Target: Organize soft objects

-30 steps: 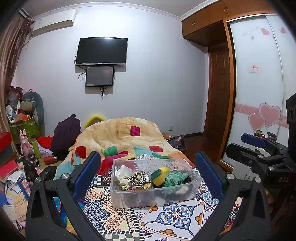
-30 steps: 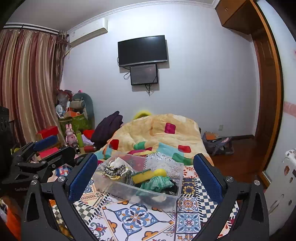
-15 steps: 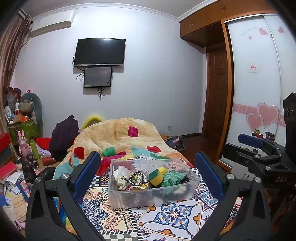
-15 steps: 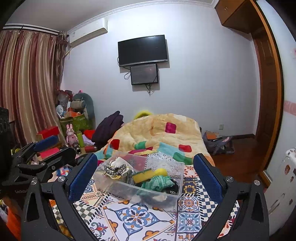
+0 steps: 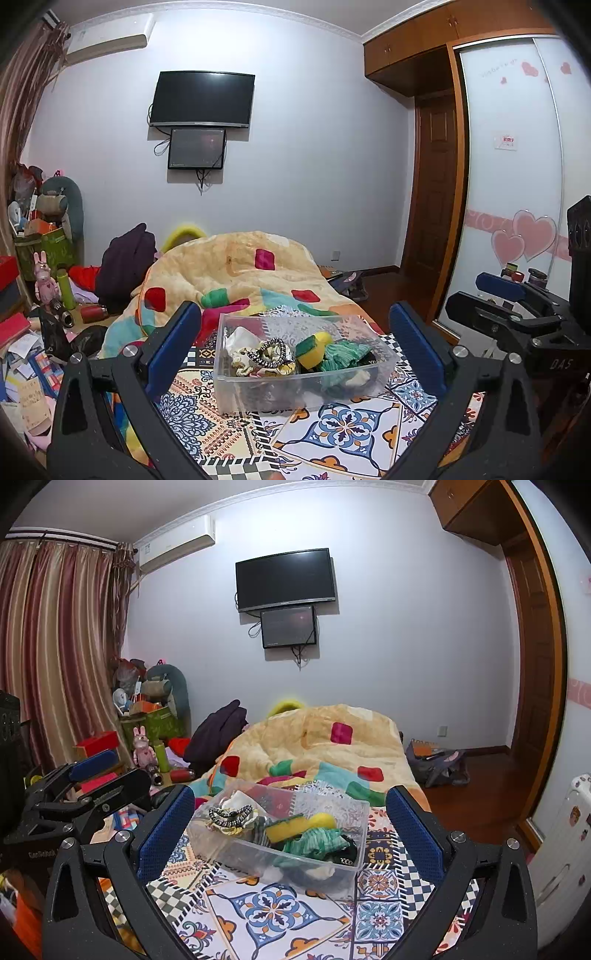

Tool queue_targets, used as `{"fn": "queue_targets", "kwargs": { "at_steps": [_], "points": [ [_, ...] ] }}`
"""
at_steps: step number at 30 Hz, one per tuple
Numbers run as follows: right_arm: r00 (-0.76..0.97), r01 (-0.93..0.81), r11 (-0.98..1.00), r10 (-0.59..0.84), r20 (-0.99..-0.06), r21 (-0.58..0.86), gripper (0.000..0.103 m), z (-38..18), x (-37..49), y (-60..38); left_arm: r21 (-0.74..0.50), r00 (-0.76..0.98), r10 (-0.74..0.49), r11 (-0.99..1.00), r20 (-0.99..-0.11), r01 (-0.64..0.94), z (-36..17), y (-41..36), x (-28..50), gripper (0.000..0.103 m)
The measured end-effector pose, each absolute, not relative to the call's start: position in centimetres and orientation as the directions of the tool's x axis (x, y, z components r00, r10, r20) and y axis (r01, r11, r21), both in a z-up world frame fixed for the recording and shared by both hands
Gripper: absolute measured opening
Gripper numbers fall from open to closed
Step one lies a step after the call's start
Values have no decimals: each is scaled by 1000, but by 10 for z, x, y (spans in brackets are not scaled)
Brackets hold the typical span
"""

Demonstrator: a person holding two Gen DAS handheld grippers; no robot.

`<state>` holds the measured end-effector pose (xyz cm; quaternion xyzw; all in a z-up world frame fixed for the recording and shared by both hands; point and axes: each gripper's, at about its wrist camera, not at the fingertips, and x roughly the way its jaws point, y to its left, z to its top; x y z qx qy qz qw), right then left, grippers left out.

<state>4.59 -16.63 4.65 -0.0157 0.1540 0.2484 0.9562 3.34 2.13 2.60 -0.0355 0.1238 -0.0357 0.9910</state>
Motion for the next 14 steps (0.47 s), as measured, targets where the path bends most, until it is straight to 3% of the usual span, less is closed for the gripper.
{"fn": "queue_targets", "kwargs": {
  "at_steps": [14],
  "points": [
    [825,-483,874,473,-308,50,103,42,45,-166,-73,961,-91,995,-260,75,23,18,34,103]
  ]
}}
